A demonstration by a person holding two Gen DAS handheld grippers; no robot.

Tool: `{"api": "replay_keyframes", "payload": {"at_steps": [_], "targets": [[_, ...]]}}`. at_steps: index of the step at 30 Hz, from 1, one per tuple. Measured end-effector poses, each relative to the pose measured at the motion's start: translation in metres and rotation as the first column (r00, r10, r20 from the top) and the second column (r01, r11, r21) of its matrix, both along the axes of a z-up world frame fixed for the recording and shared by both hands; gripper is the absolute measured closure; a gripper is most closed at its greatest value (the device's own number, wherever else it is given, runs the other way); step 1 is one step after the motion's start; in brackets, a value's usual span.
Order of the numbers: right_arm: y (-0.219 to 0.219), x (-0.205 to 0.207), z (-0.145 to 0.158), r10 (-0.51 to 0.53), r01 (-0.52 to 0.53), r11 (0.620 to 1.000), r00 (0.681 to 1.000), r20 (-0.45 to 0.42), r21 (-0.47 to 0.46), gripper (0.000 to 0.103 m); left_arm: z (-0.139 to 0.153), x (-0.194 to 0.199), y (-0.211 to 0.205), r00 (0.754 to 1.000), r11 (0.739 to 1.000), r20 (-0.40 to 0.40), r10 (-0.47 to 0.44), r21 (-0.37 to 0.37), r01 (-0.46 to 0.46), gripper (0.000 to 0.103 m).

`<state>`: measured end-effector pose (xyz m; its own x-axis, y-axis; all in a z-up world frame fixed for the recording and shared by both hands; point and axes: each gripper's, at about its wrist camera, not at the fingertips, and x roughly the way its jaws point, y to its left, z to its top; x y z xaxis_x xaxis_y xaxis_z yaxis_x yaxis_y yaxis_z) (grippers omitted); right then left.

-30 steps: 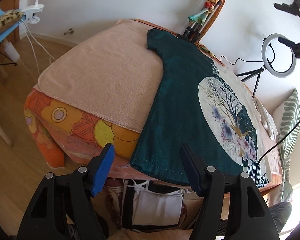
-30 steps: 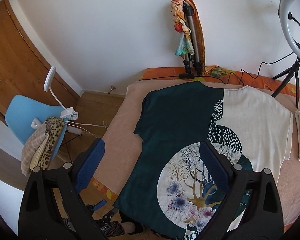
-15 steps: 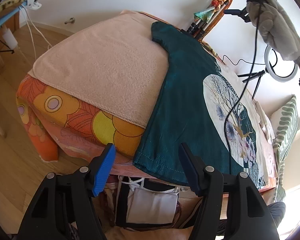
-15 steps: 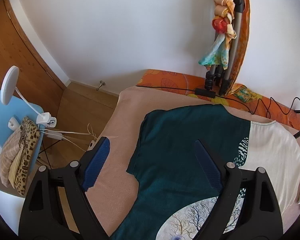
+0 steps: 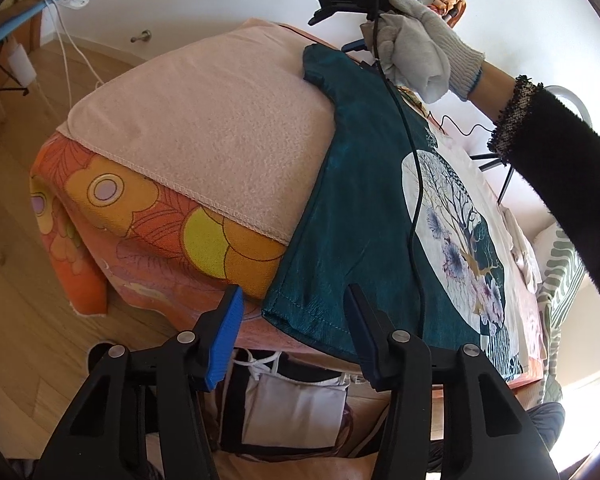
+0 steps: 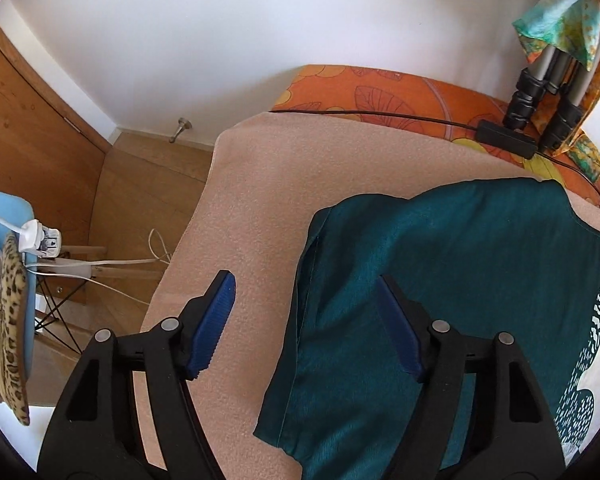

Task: Fold small clothes

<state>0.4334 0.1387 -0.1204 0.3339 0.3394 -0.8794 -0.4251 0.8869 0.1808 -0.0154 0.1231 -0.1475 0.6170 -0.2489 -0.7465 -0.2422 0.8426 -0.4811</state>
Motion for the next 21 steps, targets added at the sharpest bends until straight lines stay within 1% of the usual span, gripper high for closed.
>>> {"api": "replay_keyframes", "payload": {"at_steps": [3,4,5,6,8,10,12,13,15,16,17,19,20,21], "targets": [[0.012,0.005,-0.011,0.011,-0.012,0.999,1.0,-0.005,-0.03,0.027,0.0,-0.001,0.001,1.0,1.0,-0.003,0.014,0.006,-0.014,0.06],[0.016,0.005,-0.013,0.017,-0.017,0.999,1.0,-0.003,-0.047,0.028,0.0,-0.002,0.001,1.0,1.0,-0.006,0.018,0.014,-0.018,0.064],[0.019,0.006,-0.015,0.025,-0.025,0.998,1.0,0.002,-0.063,0.027,0.0,-0.002,0.001,1.0,1.0,-0.004,0.017,0.014,-0.017,0.072],[0.022,0.006,-0.017,0.034,-0.033,0.996,0.999,0.008,-0.079,0.027,0.0,-0.002,0.002,1.0,1.0,-0.002,0.014,0.01,-0.013,0.076],[0.027,0.008,-0.02,0.045,-0.043,0.993,0.999,0.013,-0.108,0.027,0.001,-0.001,0.001,1.0,1.0,0.021,-0.015,-0.022,0.015,0.085],[0.03,0.013,-0.025,0.046,-0.045,0.99,0.999,0.006,-0.132,0.027,-0.001,0.001,-0.001,0.999,0.998,0.017,-0.033,-0.045,0.034,0.085],[0.032,0.015,-0.029,0.046,-0.045,0.986,0.999,0.001,-0.16,0.027,0.0,0.002,-0.004,0.999,0.999,0.026,-0.042,-0.028,0.042,0.091],[0.033,0.015,-0.031,0.05,-0.049,0.983,0.999,0.0,-0.175,0.027,0.0,0.003,-0.005,0.998,0.998,0.037,-0.051,-0.039,0.053,0.096],[0.036,0.016,-0.035,0.059,-0.056,0.975,0.998,0.009,-0.215,0.027,0.002,0.003,-0.006,0.996,0.996,0.065,-0.06,-0.068,0.064,0.097],[0.041,0.015,-0.038,0.068,-0.059,0.969,0.997,0.027,-0.24,0.027,0.003,0.004,-0.006,0.995,0.995,0.074,-0.065,-0.076,0.07,0.098],[0.042,0.013,-0.038,0.08,-0.067,0.963,0.996,0.041,-0.262,0.03,0.005,0.004,-0.007,0.994,0.994,0.085,-0.071,-0.08,0.078,0.099],[0.04,0.011,-0.035,0.099,-0.079,0.96,0.993,0.063,-0.27,0.039,0.007,0.004,-0.01,0.991,0.993,0.102,-0.084,-0.075,0.092,0.099],[0.038,0.01,-0.034,0.098,-0.074,0.958,0.992,0.075,-0.279,0.051,0.008,0.005,-0.011,0.991,0.993,0.103,-0.087,-0.067,0.094,0.099],[0.036,0.009,-0.033,0.096,-0.069,0.956,0.992,0.082,-0.284,0.068,0.008,0.005,-0.012,0.991,0.993,0.103,-0.088,-0.065,0.095,0.099]]}}
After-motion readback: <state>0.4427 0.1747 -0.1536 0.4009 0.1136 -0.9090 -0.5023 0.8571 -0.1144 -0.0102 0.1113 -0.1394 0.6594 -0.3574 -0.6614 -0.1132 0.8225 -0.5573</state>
